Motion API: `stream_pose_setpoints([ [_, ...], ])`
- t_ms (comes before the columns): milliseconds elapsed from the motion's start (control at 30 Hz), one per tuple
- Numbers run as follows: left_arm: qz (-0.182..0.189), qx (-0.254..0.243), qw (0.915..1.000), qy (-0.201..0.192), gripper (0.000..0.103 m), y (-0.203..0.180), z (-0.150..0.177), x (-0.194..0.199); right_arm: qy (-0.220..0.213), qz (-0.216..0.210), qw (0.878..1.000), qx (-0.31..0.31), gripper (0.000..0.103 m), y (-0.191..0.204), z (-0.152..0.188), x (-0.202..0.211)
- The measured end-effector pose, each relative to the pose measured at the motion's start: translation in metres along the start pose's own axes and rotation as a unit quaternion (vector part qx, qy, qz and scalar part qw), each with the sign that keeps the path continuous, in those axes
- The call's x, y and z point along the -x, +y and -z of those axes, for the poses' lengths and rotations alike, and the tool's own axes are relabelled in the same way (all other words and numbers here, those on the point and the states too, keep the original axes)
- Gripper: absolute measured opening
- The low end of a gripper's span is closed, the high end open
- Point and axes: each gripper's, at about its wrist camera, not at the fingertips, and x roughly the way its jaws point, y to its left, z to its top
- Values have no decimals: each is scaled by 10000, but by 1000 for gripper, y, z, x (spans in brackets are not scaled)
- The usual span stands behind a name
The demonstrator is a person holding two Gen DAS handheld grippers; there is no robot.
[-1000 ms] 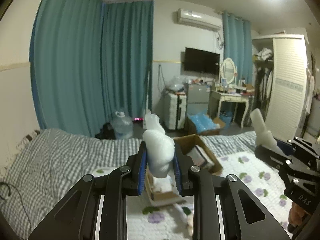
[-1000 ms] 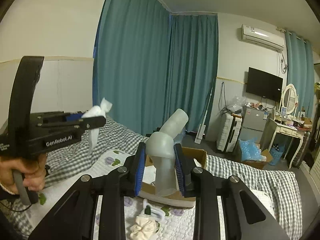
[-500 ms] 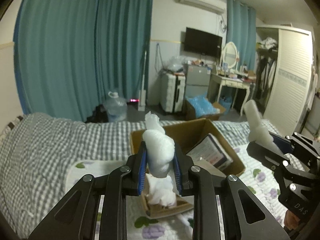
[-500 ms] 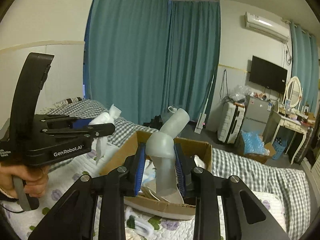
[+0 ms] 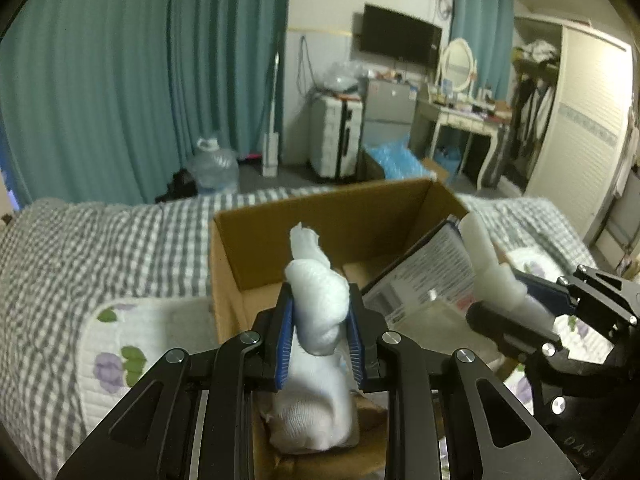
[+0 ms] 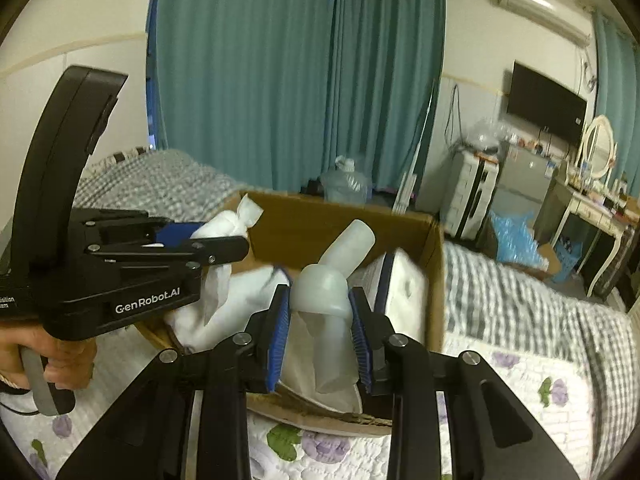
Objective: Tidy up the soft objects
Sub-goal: 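Lower both items into the box and open both tools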
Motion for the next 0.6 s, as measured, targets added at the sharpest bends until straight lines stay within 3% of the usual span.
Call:
stream_pose_setpoints([
  [167,29,-19,9989,465,25,-2,9,-22,424,8,9991,9,31,-1,10,-24],
  [433,253,255,9978,552,28,1,5,-13,505,-20,9987,-26,35,0,14,-25],
  [500,260,275,9979,529,30,1,5,-8,441,-16,9990,-38,45,1,12,-20],
  [533,259,283,9980,511,31,2,3,-7,390,-22,9992,-36,56,4,11,-16],
  [600,356,339,9977,465,31,4,0,-1,246,-45,9997,-49,63,5,9,-6],
])
